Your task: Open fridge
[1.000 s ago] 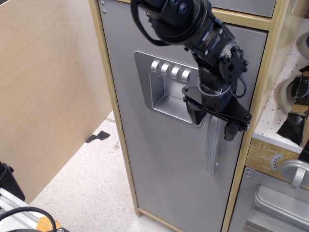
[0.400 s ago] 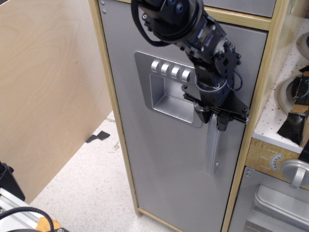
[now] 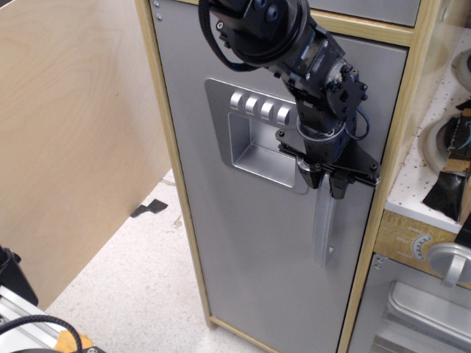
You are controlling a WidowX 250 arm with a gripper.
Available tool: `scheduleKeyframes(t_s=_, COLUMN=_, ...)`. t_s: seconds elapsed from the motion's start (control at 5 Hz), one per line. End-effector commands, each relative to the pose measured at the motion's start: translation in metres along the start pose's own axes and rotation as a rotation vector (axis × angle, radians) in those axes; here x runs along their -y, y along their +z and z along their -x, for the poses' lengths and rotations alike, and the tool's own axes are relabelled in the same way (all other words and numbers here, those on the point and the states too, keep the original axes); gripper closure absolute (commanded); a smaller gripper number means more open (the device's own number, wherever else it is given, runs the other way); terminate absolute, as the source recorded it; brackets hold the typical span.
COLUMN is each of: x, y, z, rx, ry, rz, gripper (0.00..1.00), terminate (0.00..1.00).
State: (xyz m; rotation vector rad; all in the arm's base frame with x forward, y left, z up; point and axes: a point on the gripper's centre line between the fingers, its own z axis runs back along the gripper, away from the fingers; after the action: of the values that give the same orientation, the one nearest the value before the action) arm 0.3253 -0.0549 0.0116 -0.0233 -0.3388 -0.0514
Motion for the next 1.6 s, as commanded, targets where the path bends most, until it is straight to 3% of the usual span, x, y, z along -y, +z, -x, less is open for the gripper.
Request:
scheduleKeyframes(t_s=0.0, x=0.005, y=0.032, z=0.043, rx=-0.095, ry=0.064, rz=-0.028, gripper=1.00, terminate=0.00)
scheduleKeyframes(t_s=0.2, x=0.004, y=0.041, z=0.059, rx=-0.157, ry=0.091, rz=-0.027, gripper=0.00, terminate=0.00)
scheduleKeyframes(t_s=0.4, x=0.015, y=0.055, z=0.083, rx=-0.212, ry=0.143, rz=-0.076, gripper=0.00, terminate=0.00)
scheduleKeyframes(t_s=0.6, x=0.036, y=0.060, z=0.099, rx=-0.266, ry=0.156, rz=-0.082, gripper=0.00, terminate=0.00)
scheduleKeyframes(t_s=0.8, x=0.060, y=0.058, z=0.111, rx=-0.275, ry=0.163, rz=-0.094, gripper=0.00, terminate=0.00)
scheduleKeyframes(t_s=1.0, x=0.080, y=0.053, z=0.104, rx=-0.294, ry=0.086, rz=-0.048, gripper=0.00, terminate=0.00)
scheduleKeyframes(t_s=1.2, x=0.098, y=0.052, z=0.094, rx=-0.240, ry=-0.068, rz=-0.020, gripper=0.00, terminate=0.00)
scheduleKeyframes(t_s=1.4, x=0.115, y=0.052, z=0.073, rx=-0.237, ry=-0.235, rz=-0.018, gripper=0.00, terminate=0.00)
